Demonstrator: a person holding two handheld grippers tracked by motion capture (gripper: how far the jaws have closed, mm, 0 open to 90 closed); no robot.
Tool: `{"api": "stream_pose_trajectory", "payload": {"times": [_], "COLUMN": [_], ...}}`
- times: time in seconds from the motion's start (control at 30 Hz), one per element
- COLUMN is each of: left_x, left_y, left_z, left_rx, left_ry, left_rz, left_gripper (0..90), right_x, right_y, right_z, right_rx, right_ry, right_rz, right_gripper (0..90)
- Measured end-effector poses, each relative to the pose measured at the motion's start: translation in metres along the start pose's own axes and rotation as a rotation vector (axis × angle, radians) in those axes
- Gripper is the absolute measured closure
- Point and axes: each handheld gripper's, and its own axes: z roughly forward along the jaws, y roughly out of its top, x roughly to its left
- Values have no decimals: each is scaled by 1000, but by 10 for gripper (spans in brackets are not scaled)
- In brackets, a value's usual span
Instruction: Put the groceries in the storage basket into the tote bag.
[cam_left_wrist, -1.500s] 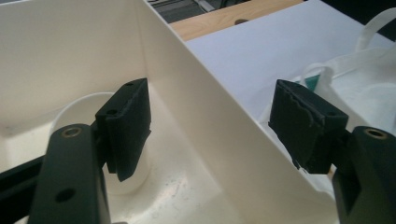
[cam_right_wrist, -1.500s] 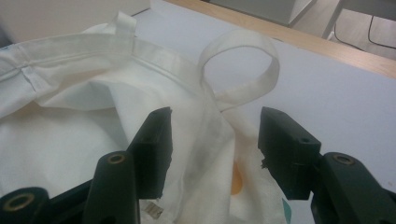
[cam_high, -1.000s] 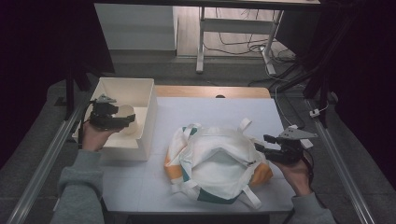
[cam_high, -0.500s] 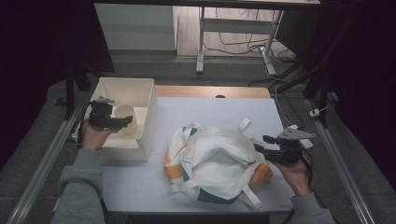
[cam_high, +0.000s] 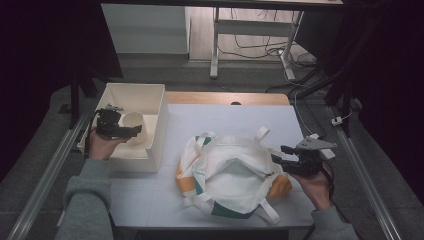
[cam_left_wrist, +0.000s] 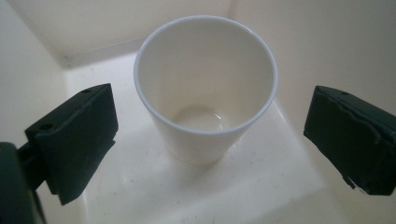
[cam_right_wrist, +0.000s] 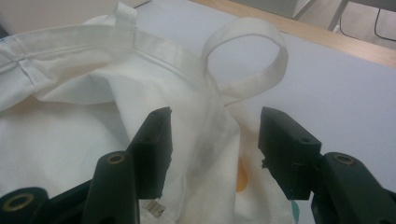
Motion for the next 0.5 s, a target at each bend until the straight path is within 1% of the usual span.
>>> {"api": "stream_pose_trajectory", "payload": {"times": [0.07,0.1,0.17,0.3,0.4,0.5], "left_x": [-1,-2,-6,-7,-5,-4], "left_y": [2,2,4,7,8,9], "left_z": [2,4,7,16,24,31], "left_rx": [-17,-8,6,28,44,46], "left_ry": [-6,-13,4,17,20,11], "left_rz": [2,7,26,25,18,12], "left_gripper": [30,30,28,28,28,30], "right_x": [0,0,1,1,0,0], "right_y": [0,0,0,0,0,0], "right_z": [0,0,1,1,0,0], "right_rx": [1,3,3,4,3,1], "right_ry": [1,2,2,1,-1,-2], "right_rz": [0,-1,-1,-2,-1,0], "right_gripper": [449,449,449,449,449,449]}}
